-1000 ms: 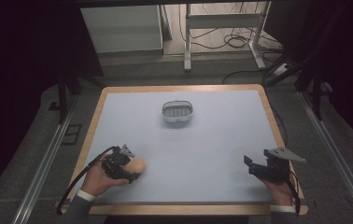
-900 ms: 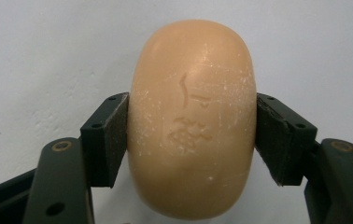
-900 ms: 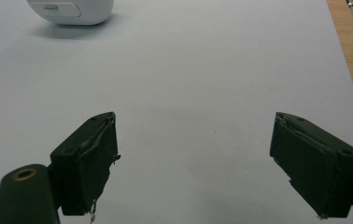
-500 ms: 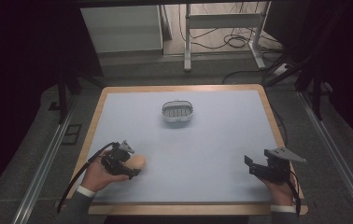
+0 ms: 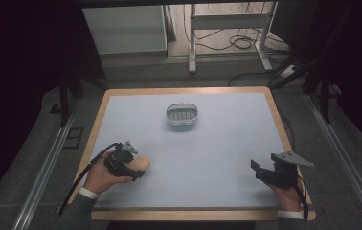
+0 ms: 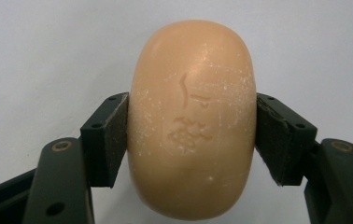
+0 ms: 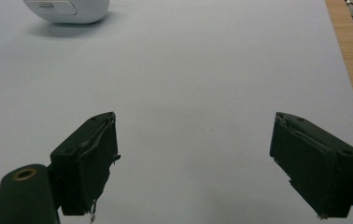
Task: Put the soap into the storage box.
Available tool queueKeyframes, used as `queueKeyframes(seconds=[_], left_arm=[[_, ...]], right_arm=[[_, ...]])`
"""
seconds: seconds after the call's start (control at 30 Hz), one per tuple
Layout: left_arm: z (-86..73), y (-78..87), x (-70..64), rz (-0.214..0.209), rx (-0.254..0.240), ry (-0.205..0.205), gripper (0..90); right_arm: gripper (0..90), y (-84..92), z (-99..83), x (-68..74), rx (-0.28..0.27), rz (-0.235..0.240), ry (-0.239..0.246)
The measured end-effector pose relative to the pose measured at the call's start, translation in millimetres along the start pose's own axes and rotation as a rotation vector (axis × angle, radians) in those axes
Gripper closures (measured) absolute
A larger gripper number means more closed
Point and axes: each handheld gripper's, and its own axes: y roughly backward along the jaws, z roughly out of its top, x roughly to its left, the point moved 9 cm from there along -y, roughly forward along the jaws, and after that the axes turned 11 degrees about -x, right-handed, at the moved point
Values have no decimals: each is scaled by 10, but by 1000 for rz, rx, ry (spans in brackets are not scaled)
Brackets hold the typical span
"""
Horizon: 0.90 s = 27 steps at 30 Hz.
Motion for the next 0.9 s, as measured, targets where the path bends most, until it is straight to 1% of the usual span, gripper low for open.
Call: queueKeyframes(seconds=[0.5, 0.57, 0.6, 0.77, 0.9], left_arm=[[88, -33, 50, -1, -3, 1, 326], [101, -40, 59, -8, -6, 8, 326], [112, -46, 77, -1, -6, 8, 326], [144, -54, 100, -3, -8, 8, 326], [174, -61, 116, 1, -7, 8, 326]], right_arm=[[149, -9, -18, -12, 4, -4, -1], [149, -11, -21, -13, 6, -3, -1], [149, -11, -22, -20, 4, -6, -2], [149, -5, -19, -19, 3, -4, -11], [149, -13, -24, -8, 6, 1, -7]])
